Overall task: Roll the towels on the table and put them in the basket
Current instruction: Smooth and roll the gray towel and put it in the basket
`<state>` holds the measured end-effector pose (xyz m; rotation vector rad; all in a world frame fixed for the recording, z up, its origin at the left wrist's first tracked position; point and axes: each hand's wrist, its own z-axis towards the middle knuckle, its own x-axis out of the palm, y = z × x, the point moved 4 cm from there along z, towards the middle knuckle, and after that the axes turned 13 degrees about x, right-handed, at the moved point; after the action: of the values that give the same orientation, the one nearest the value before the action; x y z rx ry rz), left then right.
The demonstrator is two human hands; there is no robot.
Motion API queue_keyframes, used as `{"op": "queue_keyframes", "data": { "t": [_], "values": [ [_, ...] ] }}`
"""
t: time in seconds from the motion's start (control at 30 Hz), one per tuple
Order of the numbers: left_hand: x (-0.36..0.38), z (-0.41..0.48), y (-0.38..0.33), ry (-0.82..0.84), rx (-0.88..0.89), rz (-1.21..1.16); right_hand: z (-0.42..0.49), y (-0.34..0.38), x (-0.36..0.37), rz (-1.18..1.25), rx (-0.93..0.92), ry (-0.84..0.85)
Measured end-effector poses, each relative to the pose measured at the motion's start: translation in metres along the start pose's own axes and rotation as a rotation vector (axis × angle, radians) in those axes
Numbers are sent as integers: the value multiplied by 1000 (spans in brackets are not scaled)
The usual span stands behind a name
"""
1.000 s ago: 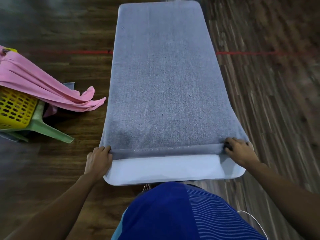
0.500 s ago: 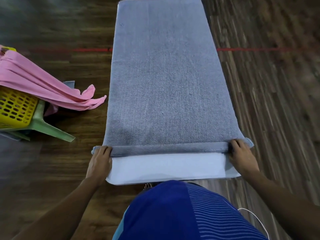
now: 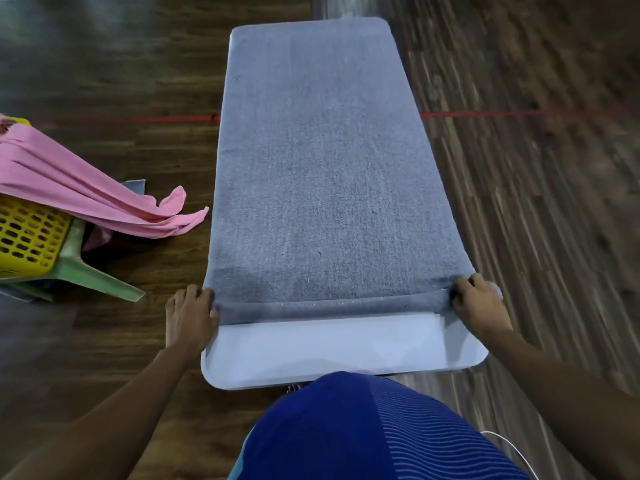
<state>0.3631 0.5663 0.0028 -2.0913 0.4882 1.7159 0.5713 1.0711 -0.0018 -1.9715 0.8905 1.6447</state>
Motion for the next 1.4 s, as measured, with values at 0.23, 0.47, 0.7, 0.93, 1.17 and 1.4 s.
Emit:
{"op": "queue_keyframes", "data": {
  "t": [0.23, 0.47, 0.7, 0.93, 1.17, 1.4],
  "values": [
    [17, -14, -13, -54, 80, -199, -18, 6, 15, 17, -161, -4],
    [10, -11, -9, 6, 93, -39, -11, 11, 6, -69, -92, -5],
    [5, 2, -4, 15, -20, -24, 6, 14, -1, -122, -48, -8],
    [9, -1, -13, -113, -155, -305, 0, 17, 7, 14, -139, -123],
    [23, -16, -17, -37, -88, -120, 6, 8, 16, -37, -202, -68],
    [6, 2, -11, 7, 10, 8, 19, 12, 4, -118, -164, -8]
  ]
}}
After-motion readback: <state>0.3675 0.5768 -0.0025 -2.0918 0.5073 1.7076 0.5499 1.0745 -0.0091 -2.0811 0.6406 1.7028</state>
